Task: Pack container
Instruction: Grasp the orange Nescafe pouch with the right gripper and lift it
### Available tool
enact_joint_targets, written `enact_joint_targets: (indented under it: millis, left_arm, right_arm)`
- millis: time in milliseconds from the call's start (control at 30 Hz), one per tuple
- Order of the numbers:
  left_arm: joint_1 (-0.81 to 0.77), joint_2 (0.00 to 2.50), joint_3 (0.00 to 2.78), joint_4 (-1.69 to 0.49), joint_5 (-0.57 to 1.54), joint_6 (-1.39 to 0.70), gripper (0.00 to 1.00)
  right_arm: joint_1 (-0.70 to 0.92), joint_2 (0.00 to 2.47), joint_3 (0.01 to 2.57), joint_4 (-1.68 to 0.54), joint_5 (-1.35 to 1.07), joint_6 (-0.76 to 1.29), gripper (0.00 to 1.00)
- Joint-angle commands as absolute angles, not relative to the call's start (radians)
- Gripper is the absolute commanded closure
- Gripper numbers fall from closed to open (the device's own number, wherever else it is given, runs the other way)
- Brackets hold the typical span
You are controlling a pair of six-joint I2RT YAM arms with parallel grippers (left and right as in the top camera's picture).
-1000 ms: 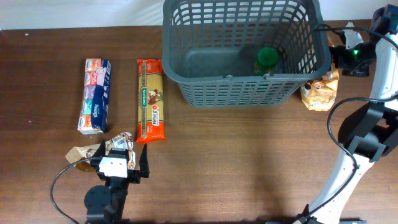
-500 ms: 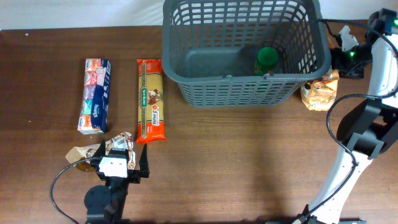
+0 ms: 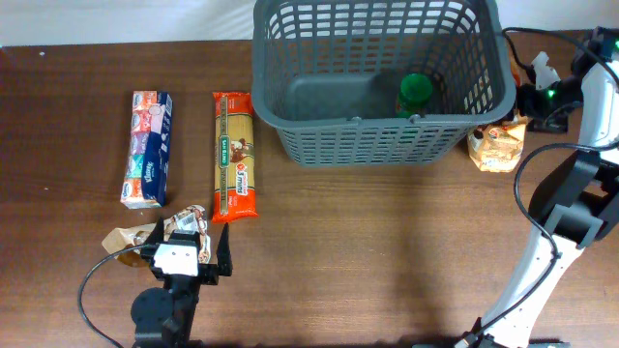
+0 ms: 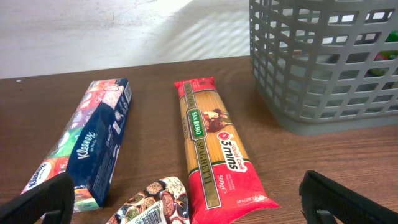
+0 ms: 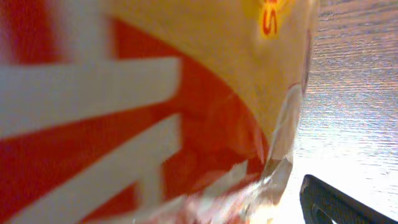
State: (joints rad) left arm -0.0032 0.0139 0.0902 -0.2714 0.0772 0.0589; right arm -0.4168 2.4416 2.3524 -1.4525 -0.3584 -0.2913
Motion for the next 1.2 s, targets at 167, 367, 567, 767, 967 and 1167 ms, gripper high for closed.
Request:
enact_joint_targets:
  millis: [167,367,567,767,967,1167]
  left_arm:
    - [0.003,0.005,0.085,-0.270,0.074,0.053,0.01]
    - [0.003,0.005,0.085,-0.270,0.074,0.052,0.01]
    - [0.003,0.005,0.085,-0.270,0.074,0.053,0.01]
    - [0.003,0.005,0.085,-0.270,0.074,0.052,0.01]
    - [0.003,0.005,0.085,-0.270,0.074,0.053,0.01]
    - [0.003,0.005,0.085,-0.270,0.074,0.053,0.01]
  right_arm:
    - [-0.412,2.461,2.253,-1.406,-0.374,-0.299,0.01]
    - [-0.412,2.461,2.196,-1.368,-0.375,-0.295,0.01]
    - [-0.413,2.461,2.173,-1.348,-0.374,-0.283,0.01]
    - [-0.413,2.461,2.169,-1.338,-0.374,-0.280,0.05]
    - [-0.413,2.461,2.169,-1.330,-0.374,-0.280,0.30]
    - [-0.413,2.461,2.169,-1.317,-0.374,-0.272,0.96]
